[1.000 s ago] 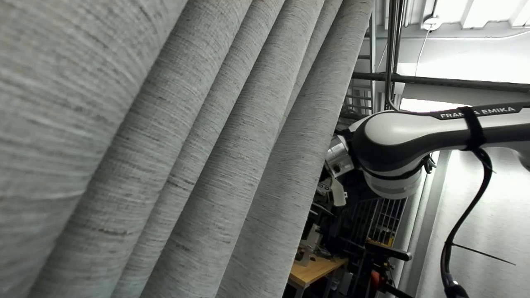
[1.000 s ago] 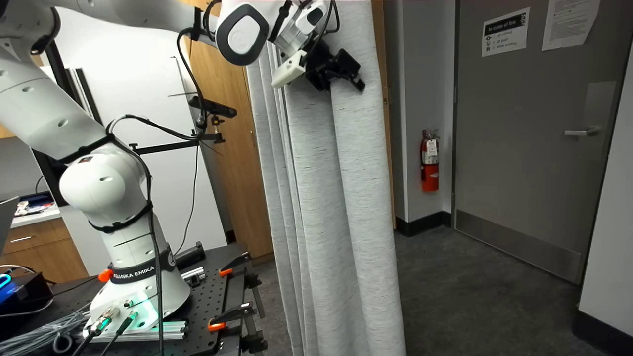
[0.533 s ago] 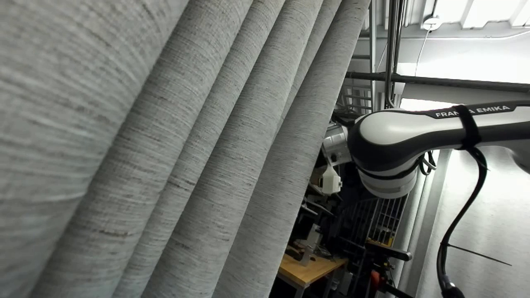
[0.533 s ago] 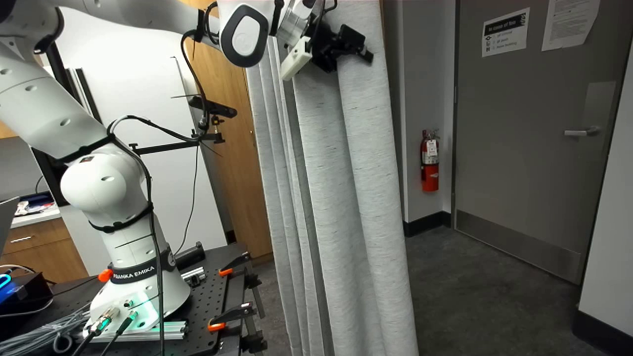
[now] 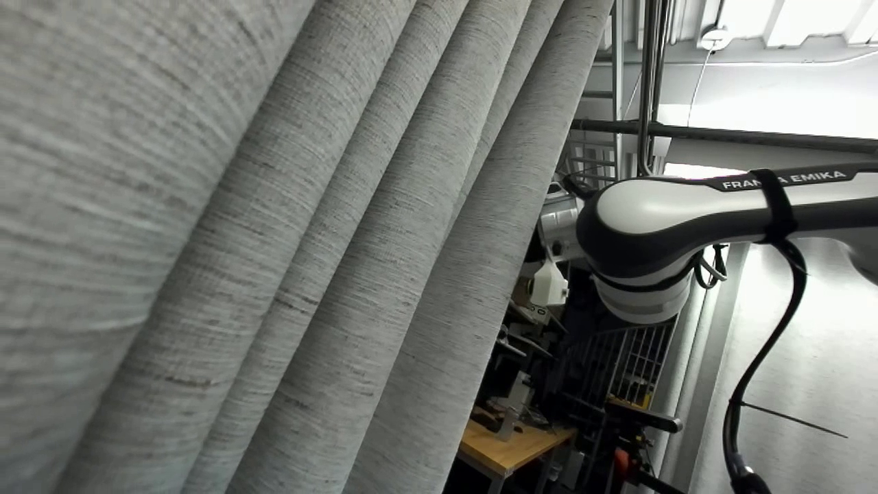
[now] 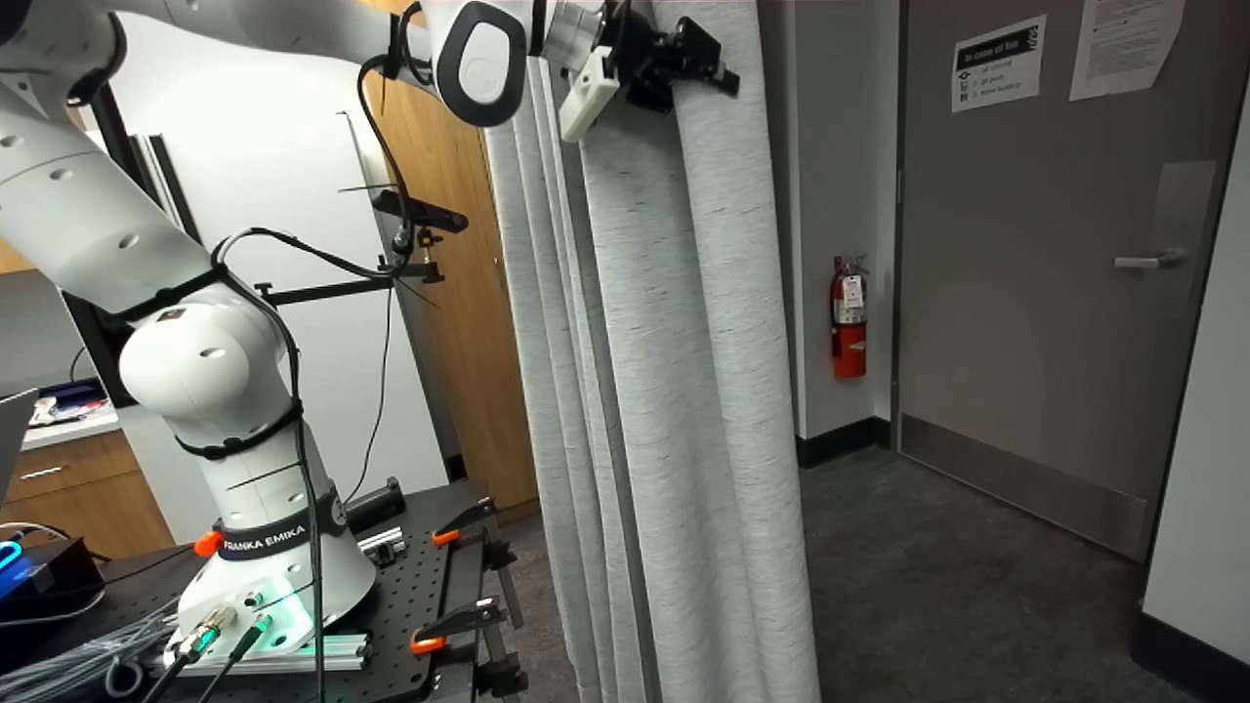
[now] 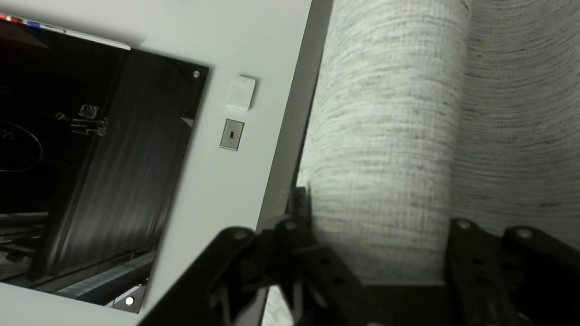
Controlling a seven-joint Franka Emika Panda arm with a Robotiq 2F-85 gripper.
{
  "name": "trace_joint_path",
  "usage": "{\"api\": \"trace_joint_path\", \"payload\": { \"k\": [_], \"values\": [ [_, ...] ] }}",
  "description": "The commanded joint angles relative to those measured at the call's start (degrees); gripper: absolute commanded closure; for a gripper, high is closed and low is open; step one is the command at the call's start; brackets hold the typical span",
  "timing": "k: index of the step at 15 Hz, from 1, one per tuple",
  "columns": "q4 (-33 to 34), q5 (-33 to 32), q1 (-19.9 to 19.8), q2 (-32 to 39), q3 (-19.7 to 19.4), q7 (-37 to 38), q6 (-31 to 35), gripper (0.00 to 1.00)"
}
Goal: Pull the curtain to the right
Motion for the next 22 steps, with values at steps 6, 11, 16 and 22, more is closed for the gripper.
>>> {"api": "trace_joint_path", "payload": {
  "k": [6, 11, 16, 22],
  "values": [
    [0.9, -1.0, -1.6, 0.3, -1.9, -1.4, 0.9, 1.0],
    [2.5, -3.4, -10.6, 0.4, -4.6, -1.3, -0.2, 1.0],
    [7.6, -7.6, -25.2, 3.2, -9.2, -1.5, -0.8, 1.0],
    [16.2, -8.2, -36.4, 9.0, -17.3, -0.8, -2.0, 1.0]
  ]
}}
